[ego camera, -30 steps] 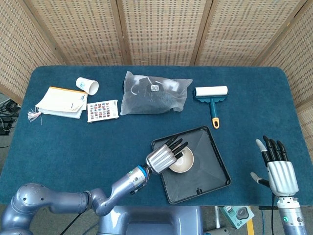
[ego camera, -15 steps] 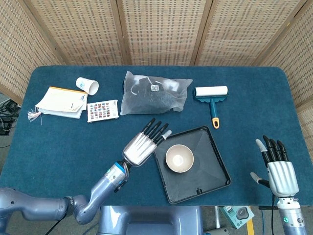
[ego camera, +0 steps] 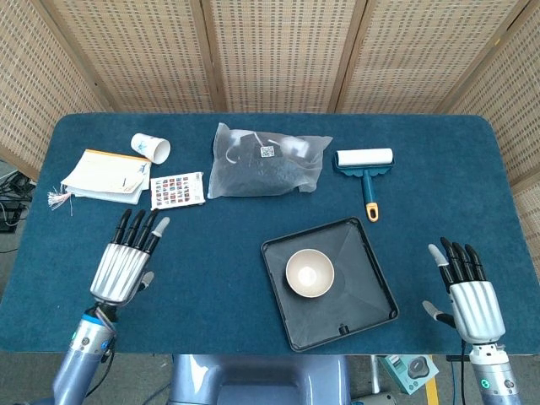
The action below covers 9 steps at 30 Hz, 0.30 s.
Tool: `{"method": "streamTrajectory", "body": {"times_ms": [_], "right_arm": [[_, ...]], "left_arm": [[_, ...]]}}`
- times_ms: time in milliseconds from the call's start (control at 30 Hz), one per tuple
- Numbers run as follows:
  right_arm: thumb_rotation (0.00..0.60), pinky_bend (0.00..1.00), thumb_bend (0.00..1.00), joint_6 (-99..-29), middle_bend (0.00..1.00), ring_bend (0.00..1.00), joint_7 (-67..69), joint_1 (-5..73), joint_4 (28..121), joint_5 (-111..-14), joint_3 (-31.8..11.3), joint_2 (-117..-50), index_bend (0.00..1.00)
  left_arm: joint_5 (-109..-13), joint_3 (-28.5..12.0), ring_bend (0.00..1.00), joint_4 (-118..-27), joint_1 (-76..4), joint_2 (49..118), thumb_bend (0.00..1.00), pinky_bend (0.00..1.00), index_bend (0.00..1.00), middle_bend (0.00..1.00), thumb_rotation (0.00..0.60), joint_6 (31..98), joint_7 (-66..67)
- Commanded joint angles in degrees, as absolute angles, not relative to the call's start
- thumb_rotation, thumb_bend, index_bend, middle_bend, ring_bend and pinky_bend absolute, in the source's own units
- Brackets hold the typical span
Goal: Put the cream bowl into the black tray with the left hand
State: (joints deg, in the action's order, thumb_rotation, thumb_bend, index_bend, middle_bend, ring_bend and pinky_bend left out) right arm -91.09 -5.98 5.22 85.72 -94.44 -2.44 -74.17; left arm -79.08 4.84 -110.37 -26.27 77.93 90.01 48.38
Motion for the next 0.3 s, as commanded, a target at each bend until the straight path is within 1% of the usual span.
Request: {"method": "streamTrajectory", "body": {"times_ms": [33,167,300], "right_arm": [[0.600,0.00,0.17,-91.2,0.00,0.00,-6.2,5.2,86.1,-94.7,-2.3,-74.1,0.08],[0.600,0.00,0.16,-91.3,0.00,0.00,-6.4,5.2,86.6,-95.1,-2.2,-73.9,0.08],[0.600,0.00,0.17,-91.0,0.00,0.00,-6.6,5.3,86.9,-95.4,-1.9,-73.9,0.08]], "left_arm": [[-81.7,8.4,0.00,-109.4,-21.2,75.5,0.13,0.00,0.00,0.00,0.600,94.0,43.4],[-84.2,10.7,0.00,-105.2,-16.3,75.6,0.13,0.00,0.00,0.00,0.600,97.1,36.8],[-85.7,10.6,0.00,-102.1,-14.1,75.6,0.13,0.00,0.00,0.00,0.600,98.6,32.2]]}}
